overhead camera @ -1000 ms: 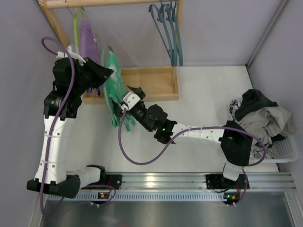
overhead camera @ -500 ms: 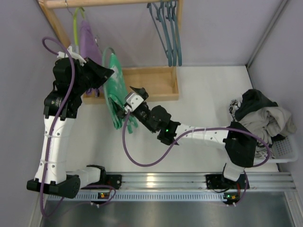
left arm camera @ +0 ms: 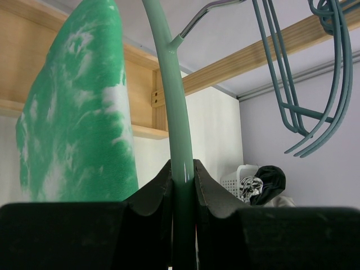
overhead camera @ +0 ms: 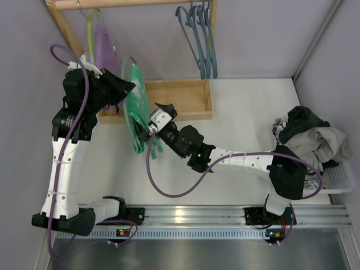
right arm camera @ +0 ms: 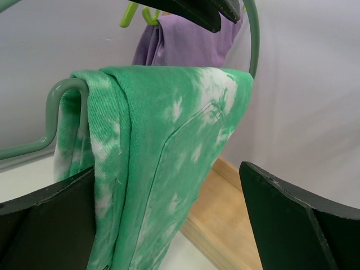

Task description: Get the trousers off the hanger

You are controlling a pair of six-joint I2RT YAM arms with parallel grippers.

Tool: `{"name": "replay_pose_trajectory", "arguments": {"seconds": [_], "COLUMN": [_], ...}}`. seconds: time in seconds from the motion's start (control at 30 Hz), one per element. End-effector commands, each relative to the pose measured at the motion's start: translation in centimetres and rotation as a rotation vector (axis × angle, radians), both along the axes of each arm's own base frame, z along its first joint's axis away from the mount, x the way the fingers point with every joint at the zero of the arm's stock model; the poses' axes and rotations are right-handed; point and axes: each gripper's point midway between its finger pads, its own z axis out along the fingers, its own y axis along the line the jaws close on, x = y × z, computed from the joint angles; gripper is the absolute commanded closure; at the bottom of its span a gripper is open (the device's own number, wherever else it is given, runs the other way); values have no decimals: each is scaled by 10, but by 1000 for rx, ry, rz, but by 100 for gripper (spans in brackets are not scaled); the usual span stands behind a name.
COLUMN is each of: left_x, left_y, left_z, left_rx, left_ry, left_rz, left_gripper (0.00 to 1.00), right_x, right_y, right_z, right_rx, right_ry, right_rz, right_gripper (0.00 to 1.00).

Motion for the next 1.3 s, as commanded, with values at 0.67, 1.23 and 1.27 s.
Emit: {"name": "replay_pose_trajectory", "arguments": {"seconds": [0.67,1.23,1.27], "left_x": [-8,-9,-9], "left_y": [-5,-7,-7], "left_z": [85,84,85], "left_rx": [-63,-80,-82], "left_ry": [-280,-271,-272], "left_rz": [-25,-36,-36], "left_gripper": [100,100,100], "right_x": [-5,3,5], "right_y": [-21,-8,-7], "right_z": [38,28,26], "right_rx": [127,104,97], "right_ry": [39,62,62], "right_rz": [-18,-36,-47], "right_gripper": [1,1,0]}}
